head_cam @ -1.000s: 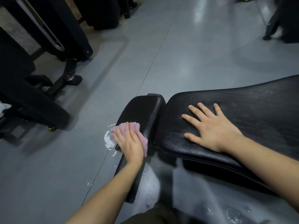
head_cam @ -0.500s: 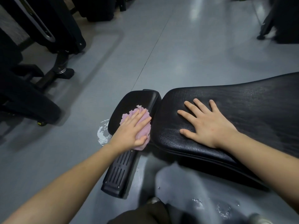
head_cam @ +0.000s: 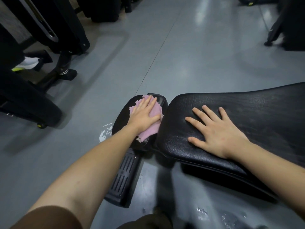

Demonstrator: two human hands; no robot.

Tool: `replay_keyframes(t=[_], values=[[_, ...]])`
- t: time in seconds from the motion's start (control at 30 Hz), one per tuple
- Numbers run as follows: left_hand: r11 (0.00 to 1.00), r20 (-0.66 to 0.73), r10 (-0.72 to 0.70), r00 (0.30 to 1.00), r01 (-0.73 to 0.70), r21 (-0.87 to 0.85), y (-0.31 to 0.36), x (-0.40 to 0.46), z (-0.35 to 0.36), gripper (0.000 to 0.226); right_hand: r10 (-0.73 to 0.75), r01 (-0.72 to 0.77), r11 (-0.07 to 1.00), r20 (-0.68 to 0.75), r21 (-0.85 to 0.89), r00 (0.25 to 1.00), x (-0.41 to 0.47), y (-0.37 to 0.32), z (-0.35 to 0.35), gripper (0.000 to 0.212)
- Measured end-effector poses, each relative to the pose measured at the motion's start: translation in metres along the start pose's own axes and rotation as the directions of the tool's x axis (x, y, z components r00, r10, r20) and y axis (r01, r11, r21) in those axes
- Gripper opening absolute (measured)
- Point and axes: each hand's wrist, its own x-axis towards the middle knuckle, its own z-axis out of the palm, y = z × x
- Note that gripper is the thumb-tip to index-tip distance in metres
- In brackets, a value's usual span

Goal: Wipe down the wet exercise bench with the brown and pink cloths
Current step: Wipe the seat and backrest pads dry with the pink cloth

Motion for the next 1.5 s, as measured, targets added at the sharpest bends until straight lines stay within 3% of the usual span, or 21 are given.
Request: replay_keyframes(t=[0.23, 0.4, 0.57, 0.9, 1.1, 1.17, 1.4, 1.5], values=[[0.984, -0.022, -0.177, 0.984, 0.177, -0.007, 0.000, 0.024, -0.002, 0.077, -0.008, 0.008, 1.000, -0.007, 0.019, 1.000, 0.002, 0.001, 0.001, 0.089], [0.962, -0.031, -0.270, 0.962, 0.271, 0.020, -0.011, 0.017, 0.000, 0.083, -0.015, 0.015, 0.999, -0.018, 0.036, 1.000, 0.001, 0.001, 0.002, 0.088], [0.940, -0.019, -0.341, 0.940, 0.341, 0.010, -0.023, -0.007, 0.002, 0.074, -0.021, 0.022, 0.999, -0.018, 0.033, 1.000, 0.002, 0.002, 0.003, 0.086], [0.938, -0.044, -0.345, 0.937, 0.345, -0.019, -0.013, -0.068, 0.009, 0.069, -0.026, 0.027, 0.999, -0.027, 0.046, 0.999, 0.001, 0.003, 0.004, 0.086], [0.996, -0.048, -0.084, 0.995, 0.083, -0.024, -0.029, -0.077, 0.012, 0.081, -0.029, 0.030, 0.999, -0.027, 0.045, 0.999, 0.002, 0.003, 0.004, 0.085], [0.997, -0.052, -0.057, 0.997, 0.054, -0.046, -0.033, -0.074, 0.010, 0.079, -0.029, 0.030, 0.999, -0.030, 0.045, 0.999, 0.002, 0.003, 0.004, 0.085], [0.984, -0.025, -0.162, 0.986, 0.159, -0.081, -0.039, -0.041, 0.005, 0.092, -0.031, 0.033, 0.999, -0.049, 0.034, 0.998, 0.002, 0.003, 0.006, 0.080], [0.975, -0.018, -0.210, 0.978, 0.208, -0.076, -0.041, -0.026, 0.003, 0.083, -0.033, 0.034, 0.999, -0.048, 0.031, 0.998, 0.002, 0.003, 0.006, 0.084]])
